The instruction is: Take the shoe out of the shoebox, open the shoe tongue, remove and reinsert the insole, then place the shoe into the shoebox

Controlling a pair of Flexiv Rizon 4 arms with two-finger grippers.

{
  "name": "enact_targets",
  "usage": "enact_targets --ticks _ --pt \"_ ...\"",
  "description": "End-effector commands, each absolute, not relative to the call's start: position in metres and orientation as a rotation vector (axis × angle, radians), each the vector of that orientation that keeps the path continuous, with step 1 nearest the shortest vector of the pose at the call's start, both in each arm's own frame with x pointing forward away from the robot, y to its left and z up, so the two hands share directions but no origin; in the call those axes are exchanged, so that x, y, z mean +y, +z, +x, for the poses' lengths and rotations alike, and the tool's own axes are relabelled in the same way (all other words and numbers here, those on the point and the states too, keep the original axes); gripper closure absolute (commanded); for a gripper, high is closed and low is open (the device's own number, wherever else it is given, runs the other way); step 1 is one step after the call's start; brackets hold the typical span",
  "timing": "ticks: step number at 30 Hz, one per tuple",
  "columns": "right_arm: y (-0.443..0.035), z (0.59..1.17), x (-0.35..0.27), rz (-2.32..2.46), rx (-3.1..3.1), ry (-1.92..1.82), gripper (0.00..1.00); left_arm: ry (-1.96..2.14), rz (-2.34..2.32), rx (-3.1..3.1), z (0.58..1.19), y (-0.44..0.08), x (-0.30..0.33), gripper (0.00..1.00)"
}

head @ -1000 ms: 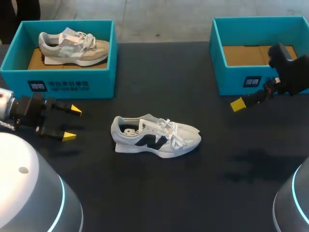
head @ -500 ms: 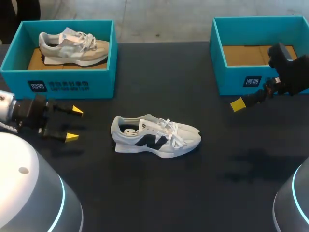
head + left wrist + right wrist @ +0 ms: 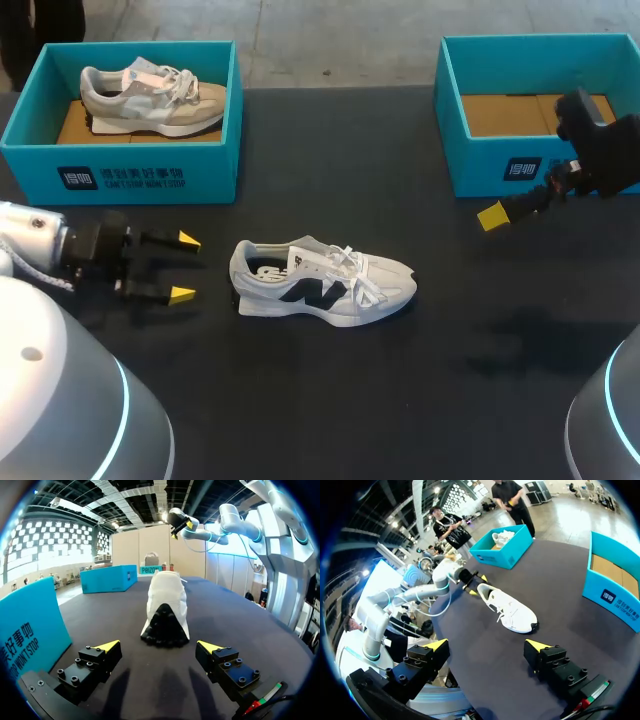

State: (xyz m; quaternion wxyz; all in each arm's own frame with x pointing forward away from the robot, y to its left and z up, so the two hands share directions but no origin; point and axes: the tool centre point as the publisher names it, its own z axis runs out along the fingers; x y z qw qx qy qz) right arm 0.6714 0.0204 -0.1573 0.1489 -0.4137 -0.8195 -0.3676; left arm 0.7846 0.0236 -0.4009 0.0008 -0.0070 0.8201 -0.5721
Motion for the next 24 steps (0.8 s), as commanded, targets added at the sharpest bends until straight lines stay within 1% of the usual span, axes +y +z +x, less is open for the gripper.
enact_targets --ticks 1,24 --pt "-0.158 0.672 0.021 -1.192 -2.356 -1.053 0.0 -1.806 -0.011 2.596 0.79 -0.404 0.013 0.0" --pt "-0.158 0.672 0.021 -1.192 -2.356 -1.053 0.0 -1.878 0.031 2.602 0.781 -0.41 -0.041 0.0"
